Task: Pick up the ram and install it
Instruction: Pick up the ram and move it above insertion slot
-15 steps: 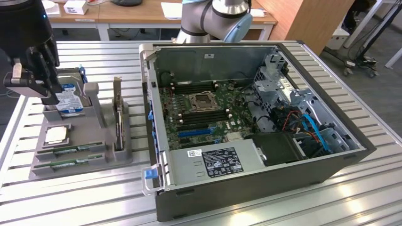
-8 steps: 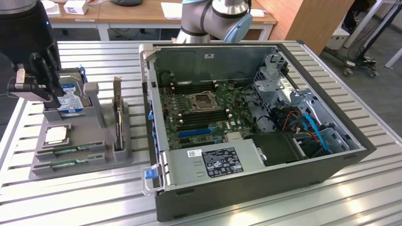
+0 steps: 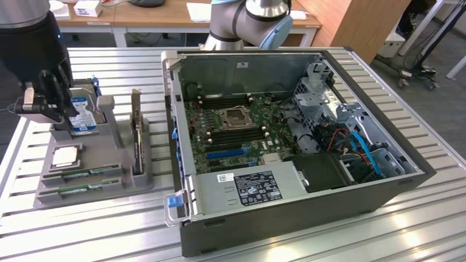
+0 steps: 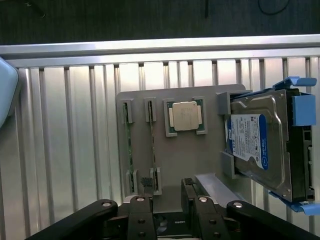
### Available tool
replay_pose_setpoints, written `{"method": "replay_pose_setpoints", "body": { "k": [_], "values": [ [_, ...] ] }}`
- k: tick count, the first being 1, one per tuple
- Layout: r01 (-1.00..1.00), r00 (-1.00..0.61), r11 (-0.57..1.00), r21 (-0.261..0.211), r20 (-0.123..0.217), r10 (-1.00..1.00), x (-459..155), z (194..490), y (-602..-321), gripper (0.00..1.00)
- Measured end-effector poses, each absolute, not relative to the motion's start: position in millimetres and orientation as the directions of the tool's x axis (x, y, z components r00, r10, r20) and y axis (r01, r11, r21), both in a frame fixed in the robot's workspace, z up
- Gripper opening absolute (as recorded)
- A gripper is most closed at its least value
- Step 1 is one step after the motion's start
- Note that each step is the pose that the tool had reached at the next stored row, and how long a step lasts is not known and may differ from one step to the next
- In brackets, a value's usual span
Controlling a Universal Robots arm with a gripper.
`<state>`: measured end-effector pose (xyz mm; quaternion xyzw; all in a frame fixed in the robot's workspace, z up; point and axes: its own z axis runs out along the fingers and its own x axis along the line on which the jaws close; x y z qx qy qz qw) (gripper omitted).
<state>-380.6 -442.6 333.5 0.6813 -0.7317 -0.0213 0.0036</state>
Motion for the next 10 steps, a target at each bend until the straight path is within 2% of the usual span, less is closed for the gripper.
{"method": "replay_pose_setpoints", "body": {
  "k": [10],
  "values": [
    [-0.997, -0.072, 0.071, 0.036, -0.024, -0.997, -380.6, 318.4, -442.6, 0.36]
  ]
}}
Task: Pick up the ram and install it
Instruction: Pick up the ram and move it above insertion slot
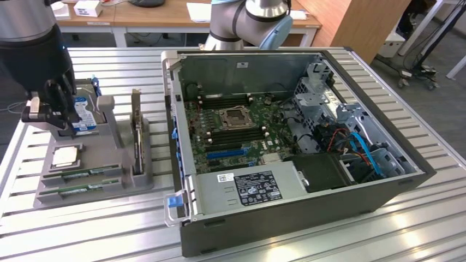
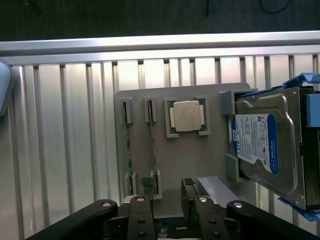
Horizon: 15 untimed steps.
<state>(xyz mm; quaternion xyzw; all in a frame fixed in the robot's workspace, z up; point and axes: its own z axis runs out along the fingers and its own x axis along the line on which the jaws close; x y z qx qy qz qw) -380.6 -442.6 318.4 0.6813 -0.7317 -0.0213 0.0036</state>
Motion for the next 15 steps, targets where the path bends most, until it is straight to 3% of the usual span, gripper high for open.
{"method": "replay_pose_setpoints", "body": {
  "k": [15],
  "values": [
    [-0.997, -0.072, 0.071, 0.036, -0.024, -0.997, -380.6, 300.3, -442.6, 0.36]
  ]
}}
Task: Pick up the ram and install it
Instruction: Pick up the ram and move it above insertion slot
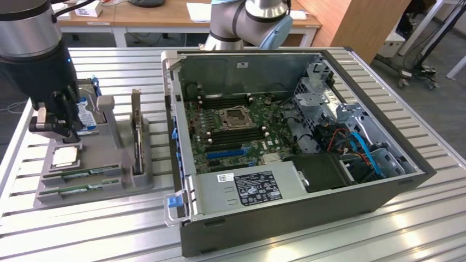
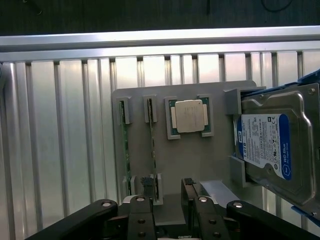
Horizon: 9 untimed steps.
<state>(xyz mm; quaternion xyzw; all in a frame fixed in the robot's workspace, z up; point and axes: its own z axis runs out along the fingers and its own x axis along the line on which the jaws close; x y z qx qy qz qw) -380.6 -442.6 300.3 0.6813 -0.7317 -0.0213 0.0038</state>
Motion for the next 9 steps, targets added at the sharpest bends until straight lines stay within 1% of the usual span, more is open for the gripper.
{"method": "replay_pose_setpoints", "body": {
  "k": [9],
  "values": [
    [-0.997, -0.071, 0.070, 0.036, -0.024, -0.997, -381.6, 300.1, -454.1, 0.36]
  ]
}}
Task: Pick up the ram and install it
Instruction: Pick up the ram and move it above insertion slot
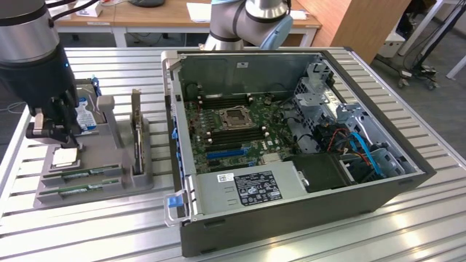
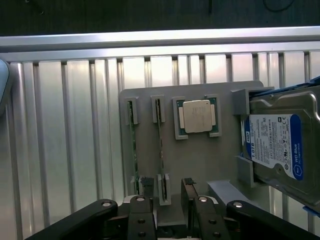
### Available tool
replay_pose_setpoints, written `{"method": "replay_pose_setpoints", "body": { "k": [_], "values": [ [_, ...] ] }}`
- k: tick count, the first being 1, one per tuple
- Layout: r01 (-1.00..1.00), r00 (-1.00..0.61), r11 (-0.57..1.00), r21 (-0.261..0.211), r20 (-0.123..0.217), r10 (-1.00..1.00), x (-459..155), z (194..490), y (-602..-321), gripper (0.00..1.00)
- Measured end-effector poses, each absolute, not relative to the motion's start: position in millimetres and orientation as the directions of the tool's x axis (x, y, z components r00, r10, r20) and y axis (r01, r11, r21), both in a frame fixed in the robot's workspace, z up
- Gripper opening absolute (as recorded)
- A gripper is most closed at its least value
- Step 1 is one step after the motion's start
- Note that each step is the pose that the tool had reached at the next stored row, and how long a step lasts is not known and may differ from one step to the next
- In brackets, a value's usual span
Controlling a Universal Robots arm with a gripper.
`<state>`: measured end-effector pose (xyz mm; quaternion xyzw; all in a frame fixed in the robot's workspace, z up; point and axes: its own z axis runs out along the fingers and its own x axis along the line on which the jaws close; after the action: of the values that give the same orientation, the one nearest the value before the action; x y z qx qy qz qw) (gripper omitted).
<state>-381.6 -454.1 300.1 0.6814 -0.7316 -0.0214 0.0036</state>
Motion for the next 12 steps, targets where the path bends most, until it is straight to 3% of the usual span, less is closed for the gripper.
{"method": "replay_pose_setpoints", "body": {
  "k": [12],
  "values": [
    [-0.997, -0.071, 0.070, 0.036, -0.025, -0.997, -381.9, 295.8, -460.2, 0.36]
  ]
}}
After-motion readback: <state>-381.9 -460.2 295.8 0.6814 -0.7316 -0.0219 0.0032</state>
